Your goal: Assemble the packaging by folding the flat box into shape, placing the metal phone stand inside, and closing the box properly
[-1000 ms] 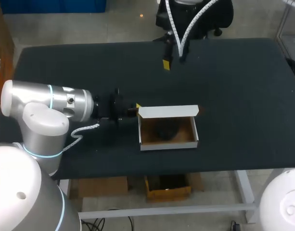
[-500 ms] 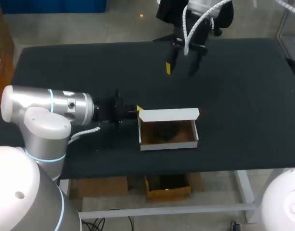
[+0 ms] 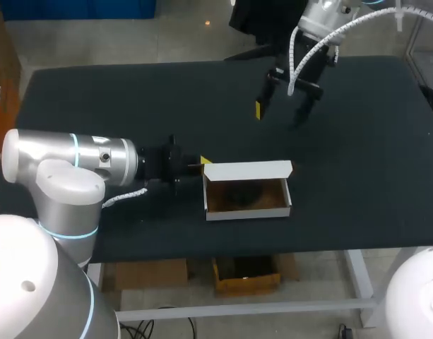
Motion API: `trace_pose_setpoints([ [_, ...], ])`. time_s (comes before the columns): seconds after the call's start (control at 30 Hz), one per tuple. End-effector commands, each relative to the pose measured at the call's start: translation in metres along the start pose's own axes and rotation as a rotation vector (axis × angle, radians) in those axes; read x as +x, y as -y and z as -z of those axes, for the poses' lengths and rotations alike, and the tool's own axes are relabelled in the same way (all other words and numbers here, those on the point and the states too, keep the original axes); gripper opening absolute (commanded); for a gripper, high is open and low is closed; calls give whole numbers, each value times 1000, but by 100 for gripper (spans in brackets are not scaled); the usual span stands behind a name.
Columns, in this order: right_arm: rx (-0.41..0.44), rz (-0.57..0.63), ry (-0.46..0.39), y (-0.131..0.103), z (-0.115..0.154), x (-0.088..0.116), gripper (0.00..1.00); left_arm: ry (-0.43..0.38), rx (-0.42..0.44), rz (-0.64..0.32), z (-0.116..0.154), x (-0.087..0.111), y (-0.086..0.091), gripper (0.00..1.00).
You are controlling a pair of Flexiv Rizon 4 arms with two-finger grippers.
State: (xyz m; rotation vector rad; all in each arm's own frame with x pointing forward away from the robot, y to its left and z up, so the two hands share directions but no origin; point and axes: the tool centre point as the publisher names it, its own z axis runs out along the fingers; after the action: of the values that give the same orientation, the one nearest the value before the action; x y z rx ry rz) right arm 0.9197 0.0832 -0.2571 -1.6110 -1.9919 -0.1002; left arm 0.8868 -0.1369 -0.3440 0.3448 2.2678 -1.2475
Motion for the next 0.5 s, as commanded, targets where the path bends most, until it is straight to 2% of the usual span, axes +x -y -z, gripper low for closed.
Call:
trace_pose_setpoints([
  [0.03,-106,-1,22,8,-2,4,100,7,0,-3,-6,6,-4,0],
  [0.13,-103,-36,35,4,0,5,100,12,-2,-10,-6,6,-3,0],
  [0.2,-73,-36,42,1,0,9,100,13,-1,-13,-6,6,-3,0],
  [0.27,-47,-85,58,2,0,10,100,15,0,-19,-6,7,-3,0],
  [0.5,6,-161,37,8,-4,3,100,27,12,-50,-6,10,-3,0],
])
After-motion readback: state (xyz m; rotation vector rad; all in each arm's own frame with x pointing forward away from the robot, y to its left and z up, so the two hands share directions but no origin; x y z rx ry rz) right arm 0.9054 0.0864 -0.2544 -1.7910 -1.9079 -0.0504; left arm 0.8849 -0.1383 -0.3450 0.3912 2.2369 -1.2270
